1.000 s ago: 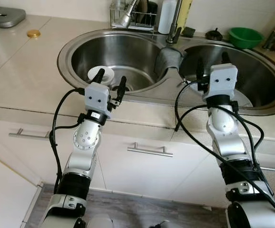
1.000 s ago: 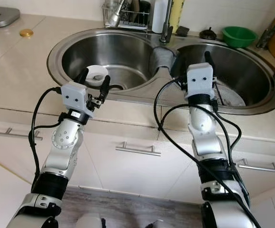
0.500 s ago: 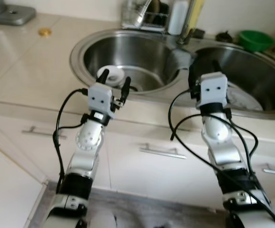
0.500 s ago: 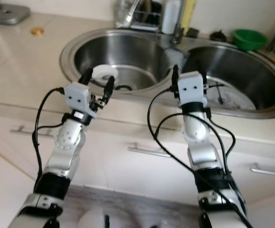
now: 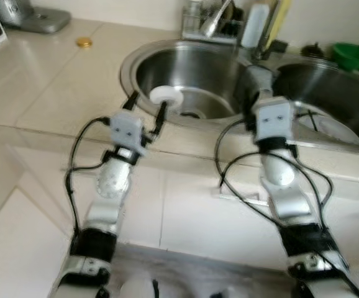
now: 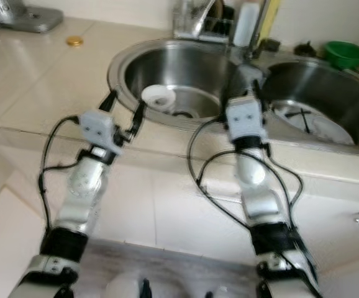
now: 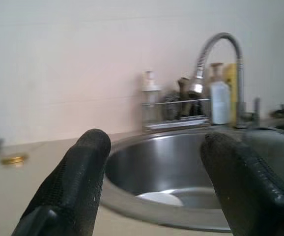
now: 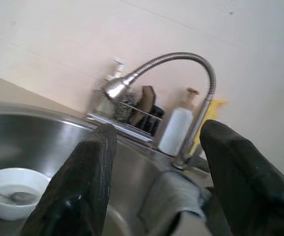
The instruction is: Kitchen organization
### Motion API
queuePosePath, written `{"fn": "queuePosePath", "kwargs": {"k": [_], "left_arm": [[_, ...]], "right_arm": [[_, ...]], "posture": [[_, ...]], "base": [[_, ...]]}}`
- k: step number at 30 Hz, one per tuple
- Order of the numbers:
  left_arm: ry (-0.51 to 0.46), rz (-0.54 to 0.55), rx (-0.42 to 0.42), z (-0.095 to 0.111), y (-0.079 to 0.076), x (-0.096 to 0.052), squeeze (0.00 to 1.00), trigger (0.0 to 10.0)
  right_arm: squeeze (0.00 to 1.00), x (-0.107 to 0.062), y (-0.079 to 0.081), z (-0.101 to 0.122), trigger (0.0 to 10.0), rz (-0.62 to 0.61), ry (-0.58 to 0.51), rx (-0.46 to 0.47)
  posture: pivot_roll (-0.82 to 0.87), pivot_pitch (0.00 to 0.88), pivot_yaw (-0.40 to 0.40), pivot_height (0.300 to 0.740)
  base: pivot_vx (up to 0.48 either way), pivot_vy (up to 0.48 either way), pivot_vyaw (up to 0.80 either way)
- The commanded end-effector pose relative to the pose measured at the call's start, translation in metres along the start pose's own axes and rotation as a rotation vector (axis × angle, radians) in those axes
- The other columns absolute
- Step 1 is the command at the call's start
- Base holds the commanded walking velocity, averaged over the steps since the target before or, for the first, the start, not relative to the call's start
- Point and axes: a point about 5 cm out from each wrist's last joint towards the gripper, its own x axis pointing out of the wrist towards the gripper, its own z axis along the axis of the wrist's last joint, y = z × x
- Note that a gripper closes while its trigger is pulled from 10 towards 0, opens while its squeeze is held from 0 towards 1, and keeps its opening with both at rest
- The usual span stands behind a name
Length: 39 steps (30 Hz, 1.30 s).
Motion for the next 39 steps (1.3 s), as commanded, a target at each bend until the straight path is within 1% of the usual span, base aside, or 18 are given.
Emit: {"fn": "queuePosePath", "kwargs": {"k": [1, 5, 15, 20, 39], "left_arm": [[-0.021, -0.026, -0.006, 0.0034, -0.0092, 0.0018, 0.0, 10.0], [-0.017, -0.024, -0.006, 0.0027, -0.0091, 0.0013, 0.0, 10.0], [-0.009, -0.035, 0.009, 0.0021, -0.01, 0.0016, 0.0, 10.0], [-0.003, -0.041, 0.019, 0.001, -0.011, 0.0025, 0.0, 10.0], [-0.028, -0.036, 0.017, 0.0041, -0.0105, 0.0034, 0.0, 10.0]], "right_arm": [[0.0, -0.0028, -0.0102, -0.0026, 10.0, -0.017, 0.016, -0.02], [0.0, -0.0049, -0.0104, -0.0034, 10.0, -0.018, 0.024, -0.005], [0.0, -0.008, -0.0096, -0.0022, 10.0, -0.009, 0.016, -0.012], [0.0, -0.0084, -0.0109, 0.0023, 10.0, -0.015, -0.012, -0.009], [0.0, -0.0111, -0.0111, 0.0054, 10.0, -0.025, -0.035, 0.005]], "posture": [[0.17, 0.0, -0.065, 0.74], [0.17, 0.0, -0.064, 0.74], [0.17, 0.0, -0.064, 0.74], [0.16, 0.0, -0.064, 0.74], [0.16, 0.0, -0.063, 0.74]], "base": [[0.0, 0.0, 0.0], [0.0, 0.0, -0.8], [0.0, 0.0, -0.8], [0.0, -0.461, -0.8], [0.0, -0.46, -0.8]]}}
